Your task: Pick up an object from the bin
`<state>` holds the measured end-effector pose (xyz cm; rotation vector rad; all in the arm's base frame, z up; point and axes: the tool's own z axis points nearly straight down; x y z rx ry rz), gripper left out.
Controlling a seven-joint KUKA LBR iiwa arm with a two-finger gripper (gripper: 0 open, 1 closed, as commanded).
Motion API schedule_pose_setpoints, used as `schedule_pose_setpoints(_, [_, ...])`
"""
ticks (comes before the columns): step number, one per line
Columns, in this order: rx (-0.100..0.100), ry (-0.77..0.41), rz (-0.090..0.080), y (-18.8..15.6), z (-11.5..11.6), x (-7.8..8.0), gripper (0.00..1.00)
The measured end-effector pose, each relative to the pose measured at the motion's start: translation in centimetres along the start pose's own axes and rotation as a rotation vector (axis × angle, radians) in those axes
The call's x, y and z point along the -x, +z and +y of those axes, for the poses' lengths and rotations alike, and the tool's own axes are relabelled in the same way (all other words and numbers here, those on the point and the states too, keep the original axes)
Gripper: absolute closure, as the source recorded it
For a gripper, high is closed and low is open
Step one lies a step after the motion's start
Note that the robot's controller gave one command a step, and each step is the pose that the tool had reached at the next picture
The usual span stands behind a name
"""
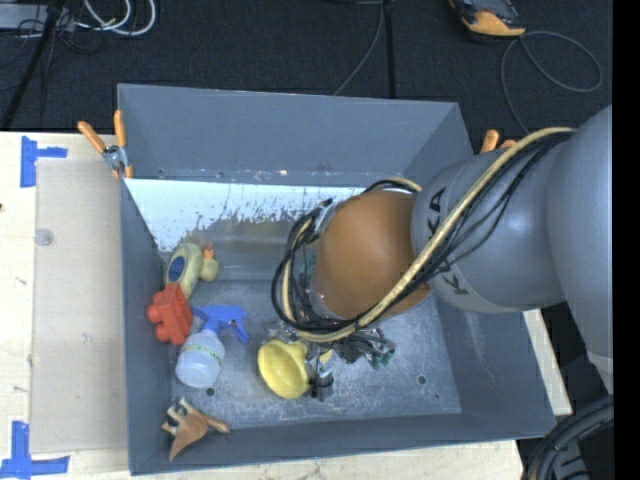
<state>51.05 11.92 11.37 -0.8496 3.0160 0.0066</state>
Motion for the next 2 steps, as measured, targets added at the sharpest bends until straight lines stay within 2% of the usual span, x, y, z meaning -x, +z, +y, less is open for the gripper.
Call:
schedule_pose_setpoints(1, [0.001, -0.204, 0.002, 1.9, 1.5, -0.7, 1.0])
schedule_pose_setpoints(2, [-0.001, -0.102, -0.004, -17.7, 0.9, -1.2, 1.0])
